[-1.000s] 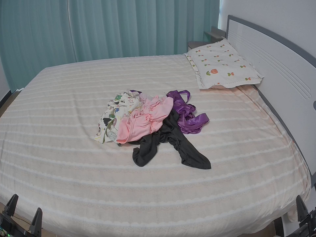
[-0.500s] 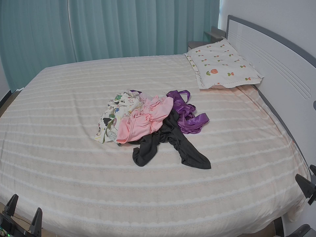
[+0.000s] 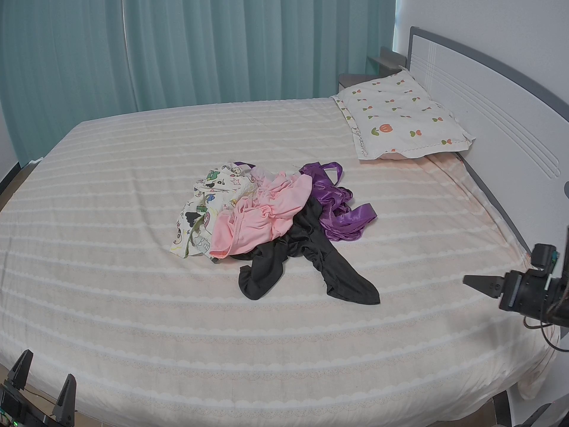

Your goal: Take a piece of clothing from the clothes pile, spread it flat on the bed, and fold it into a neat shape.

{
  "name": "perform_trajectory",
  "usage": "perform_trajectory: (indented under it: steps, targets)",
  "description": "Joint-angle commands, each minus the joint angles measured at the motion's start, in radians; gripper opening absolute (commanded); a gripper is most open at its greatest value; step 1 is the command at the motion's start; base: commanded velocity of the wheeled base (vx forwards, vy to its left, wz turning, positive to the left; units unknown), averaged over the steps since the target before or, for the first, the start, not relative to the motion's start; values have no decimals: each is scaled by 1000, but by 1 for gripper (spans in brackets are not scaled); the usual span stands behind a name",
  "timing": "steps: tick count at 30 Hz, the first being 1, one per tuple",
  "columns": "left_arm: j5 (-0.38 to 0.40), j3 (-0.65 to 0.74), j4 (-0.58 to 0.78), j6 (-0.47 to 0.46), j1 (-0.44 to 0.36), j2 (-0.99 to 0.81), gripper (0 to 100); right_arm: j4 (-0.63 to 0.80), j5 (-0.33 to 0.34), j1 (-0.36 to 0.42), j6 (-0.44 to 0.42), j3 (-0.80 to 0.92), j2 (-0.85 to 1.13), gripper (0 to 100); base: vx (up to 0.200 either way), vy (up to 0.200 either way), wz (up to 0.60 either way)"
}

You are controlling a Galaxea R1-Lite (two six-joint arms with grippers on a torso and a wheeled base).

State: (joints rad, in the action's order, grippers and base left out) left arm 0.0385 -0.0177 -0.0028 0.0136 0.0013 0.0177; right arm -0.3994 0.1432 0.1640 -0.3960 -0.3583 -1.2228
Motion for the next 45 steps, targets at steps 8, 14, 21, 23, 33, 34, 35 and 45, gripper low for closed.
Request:
perform_trajectory:
  steps: [8, 14, 21, 23, 33, 34, 35, 45]
  targets:
    - [0, 18, 0, 0, 0, -8, 100, -296, -186, 221, -314, -294, -836, 100, 0, 0, 0]
    - [0, 18, 0, 0, 0, -8, 100, -325, -221, 281, -320, -398, -982, 100, 0, 0, 0]
    - [0, 18, 0, 0, 0, -8, 100, -325, -274, 321, -314, -518, -1086, 100, 0, 0, 0]
    - [0, 18, 0, 0, 0, -8, 100, -325, -275, 321, -313, -527, -1090, 100, 0, 0, 0]
    - [0, 18, 0, 0, 0, -8, 100, -314, -278, 344, -297, -668, -1160, 100, 0, 0, 0]
    - [0, 18, 0, 0, 0, -8, 100, -319, -278, 350, -276, -680, -1170, 100, 0, 0, 0]
    - [0, 18, 0, 0, 0, -8, 100, -322, -278, 350, -265, -683, -1176, 100, 0, 0, 0]
    - [0, 18, 0, 0, 0, -8, 100, -328, -278, 341, -267, -688, -1183, 0, 0, 0, 0]
